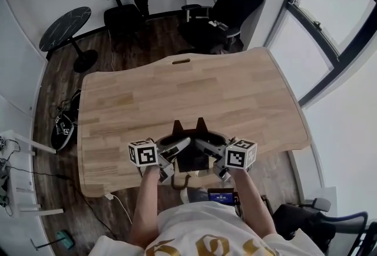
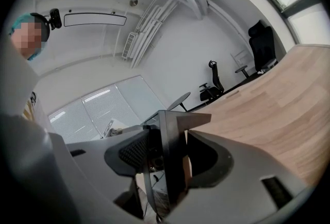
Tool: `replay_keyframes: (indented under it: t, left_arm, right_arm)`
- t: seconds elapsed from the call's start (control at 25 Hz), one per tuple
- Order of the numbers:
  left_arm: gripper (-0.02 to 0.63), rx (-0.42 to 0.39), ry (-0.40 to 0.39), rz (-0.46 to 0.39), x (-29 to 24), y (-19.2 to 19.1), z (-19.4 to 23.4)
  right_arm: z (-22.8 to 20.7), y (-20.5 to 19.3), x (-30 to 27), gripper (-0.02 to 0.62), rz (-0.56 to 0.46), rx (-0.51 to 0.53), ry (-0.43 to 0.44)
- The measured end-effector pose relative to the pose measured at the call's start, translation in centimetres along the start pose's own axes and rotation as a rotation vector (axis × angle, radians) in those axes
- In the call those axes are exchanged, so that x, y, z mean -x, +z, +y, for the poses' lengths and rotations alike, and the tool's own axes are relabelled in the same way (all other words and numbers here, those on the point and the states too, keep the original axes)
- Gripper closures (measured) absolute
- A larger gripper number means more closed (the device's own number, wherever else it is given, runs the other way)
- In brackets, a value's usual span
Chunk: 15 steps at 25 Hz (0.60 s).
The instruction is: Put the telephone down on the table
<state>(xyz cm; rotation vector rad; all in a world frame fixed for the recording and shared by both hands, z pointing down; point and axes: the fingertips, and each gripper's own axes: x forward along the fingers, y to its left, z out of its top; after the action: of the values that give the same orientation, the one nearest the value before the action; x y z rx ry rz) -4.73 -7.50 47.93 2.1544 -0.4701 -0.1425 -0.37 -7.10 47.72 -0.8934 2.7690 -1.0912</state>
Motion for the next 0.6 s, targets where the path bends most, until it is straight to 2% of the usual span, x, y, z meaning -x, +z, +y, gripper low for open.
replay_keyframes:
  t: [0.36,0.6]
  left_arm:
    - [0.368,0.009,0.001,0.014,-2.3,2.1,2.1]
    - [0.368,0.046,0.017,0.017,-2.9,2.5,4.4]
  right_arm:
    - [-3.0,1.9,-1.1,0.387,-0.001,-0.020,-0.004]
    - [-4.9,1.8,-2.5,0.387,0.027,-0.044,-0.006]
